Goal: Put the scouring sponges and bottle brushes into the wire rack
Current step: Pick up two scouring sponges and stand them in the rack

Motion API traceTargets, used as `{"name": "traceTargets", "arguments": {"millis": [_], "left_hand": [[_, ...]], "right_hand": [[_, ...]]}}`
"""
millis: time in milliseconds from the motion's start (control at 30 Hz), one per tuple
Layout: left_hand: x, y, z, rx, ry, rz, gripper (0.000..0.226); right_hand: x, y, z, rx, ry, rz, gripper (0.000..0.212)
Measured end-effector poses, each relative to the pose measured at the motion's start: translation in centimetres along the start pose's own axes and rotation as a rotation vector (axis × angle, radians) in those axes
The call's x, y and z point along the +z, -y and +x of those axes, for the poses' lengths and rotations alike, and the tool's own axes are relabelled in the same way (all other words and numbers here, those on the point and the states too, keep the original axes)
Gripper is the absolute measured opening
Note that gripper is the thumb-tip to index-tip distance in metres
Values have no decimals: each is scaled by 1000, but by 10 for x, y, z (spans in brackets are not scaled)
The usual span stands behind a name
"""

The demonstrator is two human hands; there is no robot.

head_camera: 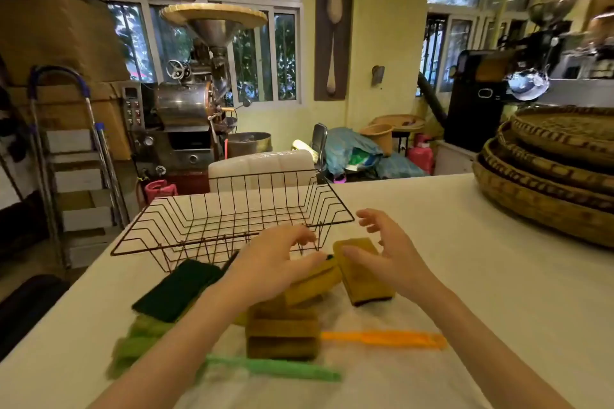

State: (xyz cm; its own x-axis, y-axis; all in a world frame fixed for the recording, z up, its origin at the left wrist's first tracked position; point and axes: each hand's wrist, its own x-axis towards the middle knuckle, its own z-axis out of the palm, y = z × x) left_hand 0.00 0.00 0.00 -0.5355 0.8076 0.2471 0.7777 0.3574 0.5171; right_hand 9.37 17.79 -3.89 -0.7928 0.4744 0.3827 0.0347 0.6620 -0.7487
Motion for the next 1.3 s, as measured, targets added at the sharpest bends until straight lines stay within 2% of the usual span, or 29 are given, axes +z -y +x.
{"name": "traceTargets", "arguments": {"millis": [67, 133, 233, 533, 567, 633, 733, 833, 900, 967, 1133, 1233, 1300], "left_hand": [[8, 2, 0, -4, 43, 166, 56], [16, 6, -2, -28, 85, 221, 59], [25, 8, 0, -49, 106, 237, 63], [33, 15, 8, -75, 78, 170, 58], [34, 15, 8, -75, 74, 151, 57], [35, 15, 8, -73, 75, 133, 57], [36, 15, 7, -71, 85, 167, 60], [37, 14, 6, -71, 85, 189, 62], [37, 13, 5, -68, 86, 193, 63], [37, 13, 4, -62, 86, 193, 63], [34, 13, 5, -69, 134, 197, 65], [32, 14, 7, -77, 165, 173, 65], [30, 14, 10, -69, 163, 172, 64]], "right_hand": [[4, -4, -1, 4, 32, -144, 69], [8, -8, -5, 20, 101, -268, 72], [11, -13, -7, 26, 148, -368, 80], [8, -26, -8, 33, 128, -553, 66], [6, -26, -8, 56, 114, -520, 65], [-1, -23, -6, 154, 22, -268, 55], [-16, -23, 2, 435, -111, 214, 20], [-27, -25, 4, 769, -81, 671, 16], [-29, -25, 4, 844, -70, 777, 15], [-28, -25, 2, 838, -45, 691, 16], [-28, -31, 0, 733, 84, 258, 21], [-29, -38, 1, 609, -24, 2, 21], [-28, -42, 1, 531, -96, -82, 19]]}}
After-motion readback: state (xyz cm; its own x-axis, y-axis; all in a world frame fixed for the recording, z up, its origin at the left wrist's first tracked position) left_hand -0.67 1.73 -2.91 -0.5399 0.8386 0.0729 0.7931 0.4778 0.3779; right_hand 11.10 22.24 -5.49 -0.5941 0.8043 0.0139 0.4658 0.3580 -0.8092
